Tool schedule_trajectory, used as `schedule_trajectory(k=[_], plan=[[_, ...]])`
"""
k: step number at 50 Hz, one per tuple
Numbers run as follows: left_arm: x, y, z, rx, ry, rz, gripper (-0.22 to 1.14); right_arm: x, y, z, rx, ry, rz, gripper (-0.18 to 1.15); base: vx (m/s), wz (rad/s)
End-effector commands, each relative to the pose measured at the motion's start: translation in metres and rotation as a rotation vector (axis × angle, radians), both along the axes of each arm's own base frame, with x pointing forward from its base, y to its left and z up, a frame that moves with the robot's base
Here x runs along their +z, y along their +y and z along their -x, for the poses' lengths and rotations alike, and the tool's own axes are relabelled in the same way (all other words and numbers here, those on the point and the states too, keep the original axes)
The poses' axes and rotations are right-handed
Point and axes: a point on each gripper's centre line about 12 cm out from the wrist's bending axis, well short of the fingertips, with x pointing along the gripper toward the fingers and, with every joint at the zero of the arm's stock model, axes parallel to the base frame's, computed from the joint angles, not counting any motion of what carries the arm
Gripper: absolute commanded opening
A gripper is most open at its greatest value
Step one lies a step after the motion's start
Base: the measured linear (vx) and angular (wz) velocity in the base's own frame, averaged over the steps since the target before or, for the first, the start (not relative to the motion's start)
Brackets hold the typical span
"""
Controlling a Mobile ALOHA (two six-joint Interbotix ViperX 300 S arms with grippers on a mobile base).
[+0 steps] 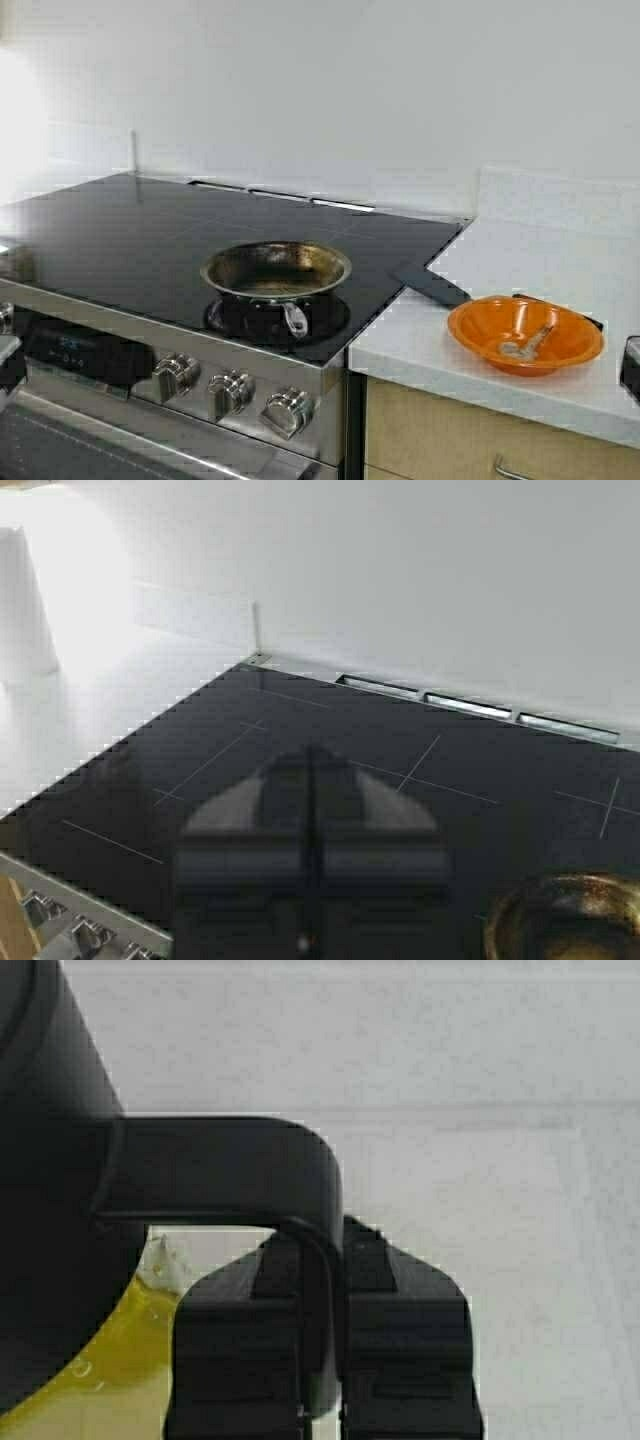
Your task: Add oil to the pan and cook the shrimp and serve it
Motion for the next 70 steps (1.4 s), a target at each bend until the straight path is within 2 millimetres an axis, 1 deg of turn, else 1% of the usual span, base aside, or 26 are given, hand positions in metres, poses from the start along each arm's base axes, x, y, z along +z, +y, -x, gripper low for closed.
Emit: schedule_trajectory(k=[1, 10, 18, 20, 25, 36, 44, 47, 50, 54, 55, 57, 61, 65, 70], plan=[[0.002, 0.0, -0.001, 0.002, -0.006, -0.001, 0.03, 0.038, -0.015, -0.026, -0.031, -0.135, 0.056, 0.07, 0.0, 0.0], [0.005, 0.0, -0.002, 0.002, -0.015, 0.006, 0.03, 0.023, -0.021, -0.039, -0.032, -0.165, 0.053, 0.07, 0.0, 0.0], [0.011, 0.0, -0.003, 0.002, -0.029, 0.008, 0.03, 0.0, -0.022, -0.041, -0.057, -0.177, 0.014, 0.07, 0.0, 0.0], [0.011, 0.0, -0.003, 0.002, -0.029, 0.008, 0.03, -0.003, -0.022, -0.041, -0.06, -0.179, 0.01, 0.07, 0.0, 0.0], [0.011, 0.0, -0.003, 0.002, -0.027, 0.009, 0.03, -0.009, -0.022, -0.041, -0.062, -0.177, 0.006, 0.07, 0.0, 0.0], [0.012, 0.0, -0.003, 0.003, -0.031, 0.011, 0.03, -0.012, -0.022, -0.04, -0.063, -0.17, -0.002, 0.07, 0.0, 0.0], [0.013, 0.0, -0.003, 0.003, -0.032, 0.013, 0.03, -0.017, -0.02, -0.038, -0.059, -0.156, -0.008, 0.11, 0.0, 0.0], [0.013, 0.0, -0.003, 0.003, -0.032, 0.013, 0.03, -0.018, -0.02, -0.037, -0.052, -0.148, -0.004, 0.16, 0.0, 0.0], [0.013, 0.0, -0.003, 0.002, -0.034, 0.011, 0.03, -0.018, -0.019, -0.036, -0.046, -0.137, 0.003, 0.25, 0.0, 0.0], [0.013, 0.0, -0.003, 0.003, -0.034, 0.013, 0.03, -0.018, -0.019, -0.035, -0.041, -0.13, 0.009, 0.44, 0.0, 0.0], [0.013, 0.0, -0.003, 0.003, -0.035, 0.013, 0.03, -0.017, -0.019, -0.035, -0.04, -0.129, 0.011, 0.51, 0.0, 0.0], [0.014, 0.0, -0.003, 0.003, -0.037, 0.013, 0.03, -0.014, -0.018, -0.036, -0.035, -0.131, 0.012, 0.6, 0.0, 0.0], [0.013, 0.0, -0.003, 0.003, -0.035, 0.013, 0.03, -0.015, -0.018, -0.035, -0.03, -0.125, 0.005, 0.75, 0.0, 0.0], [0.013, 0.0, -0.003, 0.003, -0.037, 0.013, 0.03, -0.014, -0.017, -0.035, -0.018, -0.12, -0.009, 0.83, 0.0, 0.0], [0.013, 0.0, -0.003, 0.002, -0.037, 0.011, 0.03, -0.013, -0.016, -0.035, -0.003, -0.117, -0.033, 0.83, 0.0, 0.0]])
